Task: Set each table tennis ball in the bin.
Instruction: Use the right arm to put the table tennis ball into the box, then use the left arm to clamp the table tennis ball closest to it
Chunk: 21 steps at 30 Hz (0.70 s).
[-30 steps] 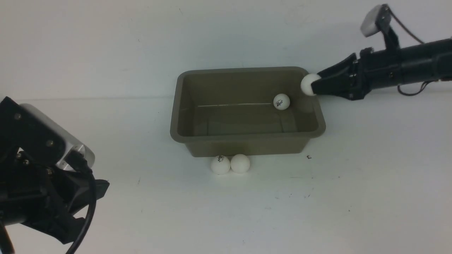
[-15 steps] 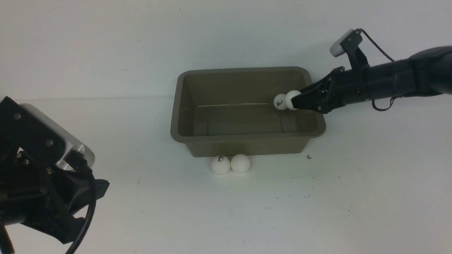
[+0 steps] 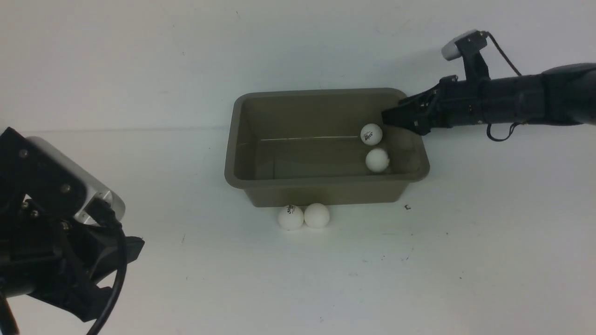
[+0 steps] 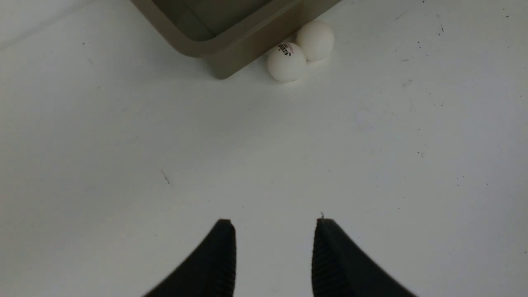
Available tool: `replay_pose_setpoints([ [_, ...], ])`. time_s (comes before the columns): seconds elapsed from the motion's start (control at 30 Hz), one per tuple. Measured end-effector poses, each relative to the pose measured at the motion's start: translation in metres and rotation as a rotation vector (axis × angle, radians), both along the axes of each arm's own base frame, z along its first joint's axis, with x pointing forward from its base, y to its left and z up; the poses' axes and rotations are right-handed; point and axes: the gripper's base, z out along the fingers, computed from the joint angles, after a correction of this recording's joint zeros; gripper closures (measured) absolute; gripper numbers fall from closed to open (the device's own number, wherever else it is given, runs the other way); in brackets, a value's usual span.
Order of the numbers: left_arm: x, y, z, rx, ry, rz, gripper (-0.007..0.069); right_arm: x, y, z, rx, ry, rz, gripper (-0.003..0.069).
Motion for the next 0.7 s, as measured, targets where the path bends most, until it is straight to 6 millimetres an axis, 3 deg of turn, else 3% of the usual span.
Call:
replay_pose_setpoints([
  [0.13,0.0,0.0,0.0,-0.001,0.0,0.0,0.0384,0.001,0.0,0.003,0.027,-0.01,-0.017,0.0231],
  [0.4,0.0,0.0,0.0,-0.001,0.001,0.0,0.0384,-0.003,-0.017,0.047,-0.036,-0.151,-0.071,0.0231],
  [0.7,0.0,0.0,0.0,-0.001,0.001,0.0,0.0384,-0.023,-0.071,0.088,-0.242,-0.159,-0.169,0.0231],
])
